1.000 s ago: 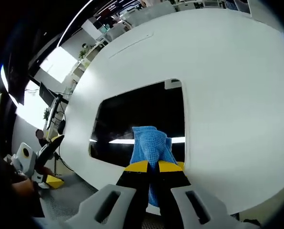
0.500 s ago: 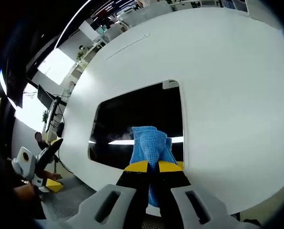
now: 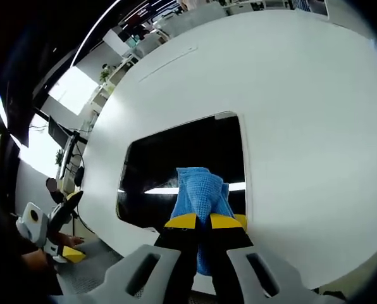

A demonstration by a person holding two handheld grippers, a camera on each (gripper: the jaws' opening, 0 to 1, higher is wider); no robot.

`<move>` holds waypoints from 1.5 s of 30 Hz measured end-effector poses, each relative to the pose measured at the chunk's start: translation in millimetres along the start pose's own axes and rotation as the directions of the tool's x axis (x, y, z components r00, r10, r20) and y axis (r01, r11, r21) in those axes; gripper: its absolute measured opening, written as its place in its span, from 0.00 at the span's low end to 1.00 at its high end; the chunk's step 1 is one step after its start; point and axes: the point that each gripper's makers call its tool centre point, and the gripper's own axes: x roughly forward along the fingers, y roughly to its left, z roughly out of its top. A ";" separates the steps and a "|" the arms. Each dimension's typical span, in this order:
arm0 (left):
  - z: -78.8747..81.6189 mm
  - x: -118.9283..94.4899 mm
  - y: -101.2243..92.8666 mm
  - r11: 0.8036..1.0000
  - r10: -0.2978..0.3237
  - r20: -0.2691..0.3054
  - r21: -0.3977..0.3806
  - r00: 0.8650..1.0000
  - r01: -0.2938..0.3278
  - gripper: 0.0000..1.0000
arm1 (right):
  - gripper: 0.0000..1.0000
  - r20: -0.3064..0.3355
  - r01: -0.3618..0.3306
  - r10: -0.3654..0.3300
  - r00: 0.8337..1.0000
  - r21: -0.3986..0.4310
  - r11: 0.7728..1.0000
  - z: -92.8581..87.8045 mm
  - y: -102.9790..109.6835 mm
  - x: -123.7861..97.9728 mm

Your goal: Wipe the mirror surface with the cleaning cloth until all visible marks leave the cleaned area.

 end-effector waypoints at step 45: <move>-0.8 2.6 1.2 1.000 0.005 -0.007 -0.011 1.000 -0.005 0.99 | 0.00 0.004 0.010 -0.010 1.000 -0.057 0.998 54.4 -2.8 24.7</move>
